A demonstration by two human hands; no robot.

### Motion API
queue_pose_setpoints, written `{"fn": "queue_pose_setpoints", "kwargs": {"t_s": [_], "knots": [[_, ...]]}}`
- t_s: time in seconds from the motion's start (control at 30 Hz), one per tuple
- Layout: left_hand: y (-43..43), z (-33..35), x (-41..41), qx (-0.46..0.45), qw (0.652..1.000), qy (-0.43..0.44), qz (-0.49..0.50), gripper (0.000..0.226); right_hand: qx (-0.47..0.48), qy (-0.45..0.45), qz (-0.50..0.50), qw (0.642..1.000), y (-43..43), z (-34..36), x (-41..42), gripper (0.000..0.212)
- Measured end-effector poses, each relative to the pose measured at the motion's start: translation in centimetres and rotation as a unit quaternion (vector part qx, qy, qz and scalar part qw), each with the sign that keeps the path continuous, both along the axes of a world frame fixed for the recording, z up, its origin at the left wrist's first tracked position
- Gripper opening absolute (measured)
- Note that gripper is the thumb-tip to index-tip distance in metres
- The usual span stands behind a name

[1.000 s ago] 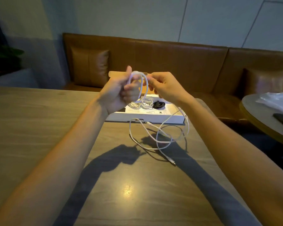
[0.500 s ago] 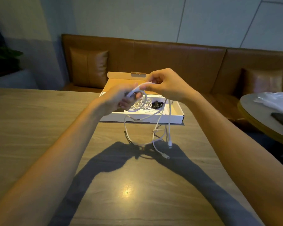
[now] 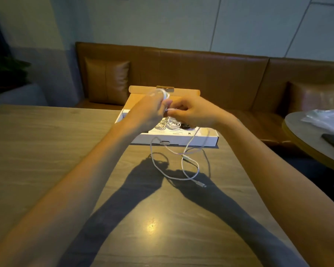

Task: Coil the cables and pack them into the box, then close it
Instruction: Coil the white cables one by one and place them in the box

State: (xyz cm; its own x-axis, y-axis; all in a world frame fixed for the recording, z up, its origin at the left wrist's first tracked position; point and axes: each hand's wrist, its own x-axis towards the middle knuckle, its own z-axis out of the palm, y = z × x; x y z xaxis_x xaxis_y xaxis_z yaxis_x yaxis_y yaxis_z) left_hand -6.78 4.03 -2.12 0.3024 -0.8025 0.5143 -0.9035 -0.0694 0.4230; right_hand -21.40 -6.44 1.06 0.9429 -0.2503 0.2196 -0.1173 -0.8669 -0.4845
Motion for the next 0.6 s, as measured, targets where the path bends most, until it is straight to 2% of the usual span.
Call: {"fn": "queue_pose_setpoints", "kwargs": {"t_s": [0.03, 0.1, 0.17, 0.23, 0.33, 0.4, 0.47, 0.6], "knots": [[0.0, -0.5, 0.4, 0.02, 0.999, 0.041, -0.01, 0.037, -0.007, -0.023, -0.002, 1.0, -0.2, 0.2, -0.1, 0.024], [0.5, -0.6, 0.5, 0.04, 0.973, 0.216, -0.071, 0.048, 0.006, -0.066, -0.024, 0.998, -0.7, 0.2, -0.2, 0.025], [1.1, -0.2, 0.0, 0.069, 0.897, 0.413, -0.139, 0.055, 0.041, -0.098, -0.042, 0.993, -1.0, -0.1, -0.2, 0.026], [1.8, 0.1, -0.2, 0.08, 0.811, 0.539, -0.211, 0.054, 0.08, -0.116, -0.026, 0.99, -0.7, -0.8, -0.1, 0.027], [2.1, 0.3, 0.1, 0.057, 0.716, 0.637, -0.281, 0.048, 0.176, -0.117, 0.01, 0.977, 0.7, -1.5, -0.2, 0.027], [2.1, 0.2, 0.1, 0.027, 0.676, 0.677, -0.292, 0.045, 0.207, -0.13, 0.003, 0.97, 1.3, -1.9, 0.0, 0.033], [2.2, -0.1, -0.2, 0.005, 0.662, 0.688, -0.298, 0.041, 0.215, -0.161, -0.014, 0.963, 1.4, -2.1, 0.2, 0.036], [2.0, -0.7, -0.3, -0.021, 0.668, 0.699, -0.255, 0.036, 0.223, -0.204, -0.075, 0.95, 1.5, -2.9, 1.1, 0.036]]}}
